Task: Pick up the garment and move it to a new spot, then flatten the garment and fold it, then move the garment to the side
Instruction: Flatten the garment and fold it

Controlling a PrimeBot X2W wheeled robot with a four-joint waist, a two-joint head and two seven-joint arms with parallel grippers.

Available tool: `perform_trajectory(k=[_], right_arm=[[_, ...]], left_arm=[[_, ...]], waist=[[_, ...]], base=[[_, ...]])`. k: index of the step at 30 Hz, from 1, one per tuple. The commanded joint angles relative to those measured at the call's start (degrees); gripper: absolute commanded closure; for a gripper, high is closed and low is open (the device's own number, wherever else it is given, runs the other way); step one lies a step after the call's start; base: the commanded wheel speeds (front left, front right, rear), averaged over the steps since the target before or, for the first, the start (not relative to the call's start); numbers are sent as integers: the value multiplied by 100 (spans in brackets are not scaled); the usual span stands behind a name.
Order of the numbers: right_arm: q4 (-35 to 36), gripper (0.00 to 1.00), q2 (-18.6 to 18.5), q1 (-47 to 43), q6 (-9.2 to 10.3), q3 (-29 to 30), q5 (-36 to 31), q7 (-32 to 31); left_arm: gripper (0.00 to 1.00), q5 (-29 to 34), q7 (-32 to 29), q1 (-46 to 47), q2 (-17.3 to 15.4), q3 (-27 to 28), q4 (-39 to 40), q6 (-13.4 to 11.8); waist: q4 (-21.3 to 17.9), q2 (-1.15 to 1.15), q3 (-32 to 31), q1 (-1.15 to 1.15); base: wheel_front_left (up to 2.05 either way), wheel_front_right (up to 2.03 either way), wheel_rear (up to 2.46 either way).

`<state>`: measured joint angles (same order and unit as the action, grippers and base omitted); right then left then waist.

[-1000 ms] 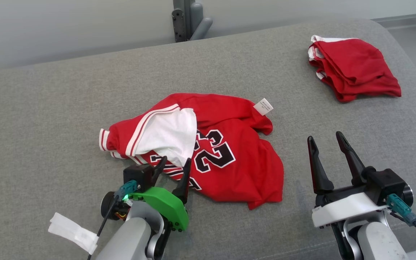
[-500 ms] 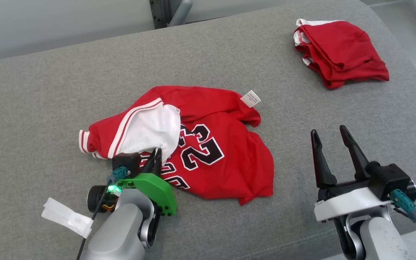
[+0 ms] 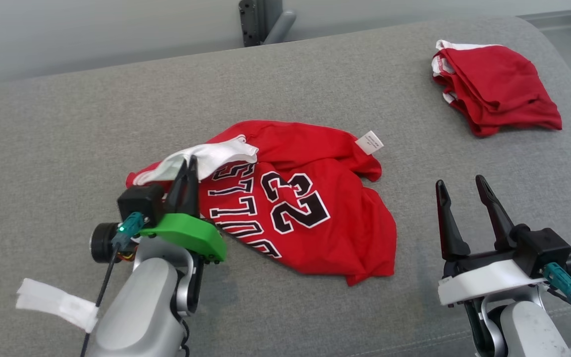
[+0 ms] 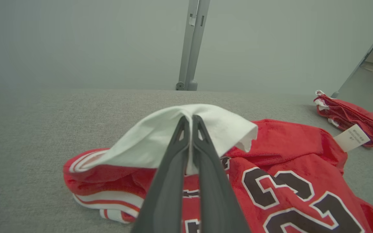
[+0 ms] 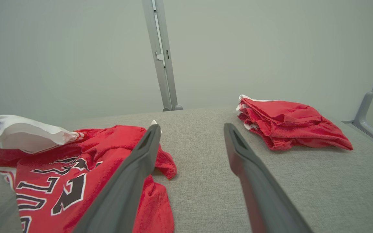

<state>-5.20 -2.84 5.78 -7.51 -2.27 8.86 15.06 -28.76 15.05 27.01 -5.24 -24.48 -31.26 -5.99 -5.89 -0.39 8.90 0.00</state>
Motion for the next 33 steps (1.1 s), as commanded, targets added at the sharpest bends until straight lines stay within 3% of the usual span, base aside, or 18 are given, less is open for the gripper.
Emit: perform_trajectory(k=[1,8,14,24,33], right_arm=[[5,0,-10,-64,4,13,-29,14],[-30,0,-11,-153,4,-1,-12,14],[-62,0,-12,-185,4,5,-46,14],[-196,0,-11,-211,4,30,-134,15],[-537,0,-11,-108,4,10,-139,15]], left_arm=[[100,73,15,-118,-70,101,172,-34],[100,412,8,-955,-402,939,1526,-189],[100,361,9,-1876,-582,1635,2096,-348],[100,250,9,-2714,-399,2046,1674,-355],[100,275,9,-2851,-161,2247,730,-160]], waist=[[168,39,-131,0],[495,39,-313,0],[613,39,-350,0],[588,39,-333,0],[625,39,-310,0]], base=[[0,0,0],[0,0,0],[0,0,0],[0,0,0],[0,0,0]])
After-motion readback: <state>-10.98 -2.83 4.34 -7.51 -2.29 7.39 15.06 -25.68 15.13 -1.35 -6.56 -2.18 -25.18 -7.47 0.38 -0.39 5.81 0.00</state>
